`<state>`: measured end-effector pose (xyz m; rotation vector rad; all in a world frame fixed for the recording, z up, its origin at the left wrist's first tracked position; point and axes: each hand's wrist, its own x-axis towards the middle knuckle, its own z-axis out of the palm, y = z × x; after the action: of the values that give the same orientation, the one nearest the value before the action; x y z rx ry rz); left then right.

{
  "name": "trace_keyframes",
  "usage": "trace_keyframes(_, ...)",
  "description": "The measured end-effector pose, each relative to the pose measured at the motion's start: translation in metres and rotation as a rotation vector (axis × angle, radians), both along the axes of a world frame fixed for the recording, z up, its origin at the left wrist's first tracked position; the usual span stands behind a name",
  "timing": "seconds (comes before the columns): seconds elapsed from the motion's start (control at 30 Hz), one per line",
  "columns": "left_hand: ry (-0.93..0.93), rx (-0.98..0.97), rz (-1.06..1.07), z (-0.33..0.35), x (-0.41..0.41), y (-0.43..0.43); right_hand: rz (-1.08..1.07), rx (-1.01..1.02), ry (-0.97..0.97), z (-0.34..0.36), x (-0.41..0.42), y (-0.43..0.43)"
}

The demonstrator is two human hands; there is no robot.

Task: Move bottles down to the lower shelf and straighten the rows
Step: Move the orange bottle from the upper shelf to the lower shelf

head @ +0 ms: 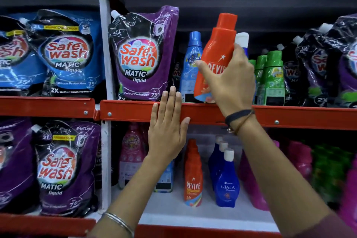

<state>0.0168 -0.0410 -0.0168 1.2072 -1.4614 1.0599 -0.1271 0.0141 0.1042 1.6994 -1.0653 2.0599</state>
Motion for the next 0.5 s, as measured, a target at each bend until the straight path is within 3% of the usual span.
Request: trace_keyframes(0.5, -0.055, -0.007, -0.020, -0.001, -0.006, 0.000, 0.150, 0.338, 0.040, -0.135, -0.030, 0.014)
